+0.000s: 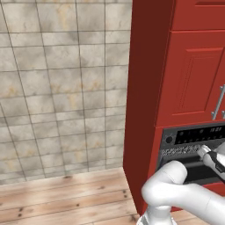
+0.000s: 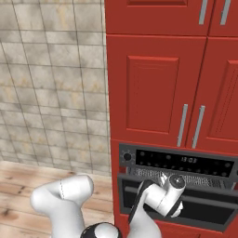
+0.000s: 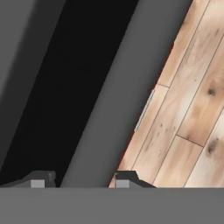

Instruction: Take the fish from the oven and place it on the plate on the counter.

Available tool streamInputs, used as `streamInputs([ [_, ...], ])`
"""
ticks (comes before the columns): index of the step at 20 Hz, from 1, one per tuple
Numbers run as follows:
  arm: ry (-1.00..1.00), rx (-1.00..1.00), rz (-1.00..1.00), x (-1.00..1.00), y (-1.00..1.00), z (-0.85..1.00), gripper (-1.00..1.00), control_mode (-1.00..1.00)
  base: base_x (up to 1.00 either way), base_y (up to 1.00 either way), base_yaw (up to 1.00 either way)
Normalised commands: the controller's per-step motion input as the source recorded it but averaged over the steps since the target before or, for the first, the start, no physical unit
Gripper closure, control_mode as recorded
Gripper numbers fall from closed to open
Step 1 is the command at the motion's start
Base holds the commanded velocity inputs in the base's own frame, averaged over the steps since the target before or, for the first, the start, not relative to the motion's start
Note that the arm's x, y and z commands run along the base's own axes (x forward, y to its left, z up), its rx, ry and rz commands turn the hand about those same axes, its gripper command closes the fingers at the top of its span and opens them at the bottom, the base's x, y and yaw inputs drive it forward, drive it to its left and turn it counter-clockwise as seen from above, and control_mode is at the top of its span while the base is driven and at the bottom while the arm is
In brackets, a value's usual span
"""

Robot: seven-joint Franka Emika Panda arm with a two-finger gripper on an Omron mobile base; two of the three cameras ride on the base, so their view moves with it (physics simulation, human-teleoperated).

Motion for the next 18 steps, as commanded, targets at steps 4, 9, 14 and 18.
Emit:
streamInputs([
  [4, 0.02, -0.14, 0.11, -1.0, -0.95, -1.0, 1.0, -1.0, 0.0, 0.0, 0.0],
  [9, 0.05, -0.19, 0.12, -1.0, -0.78, -0.94, 1.0, -1.0, 0.0, 0.0, 0.0],
  [14, 0.11, -0.17, 0.13, -1.0, -0.72, -0.96, 1.0, -1.0, 0.0, 0.0, 0.0],
  [18, 0.09, -0.14, 0.18, -1.0, -0.74, -1.0, 1.0, -1.0, 0.0, 0.0, 0.0],
])
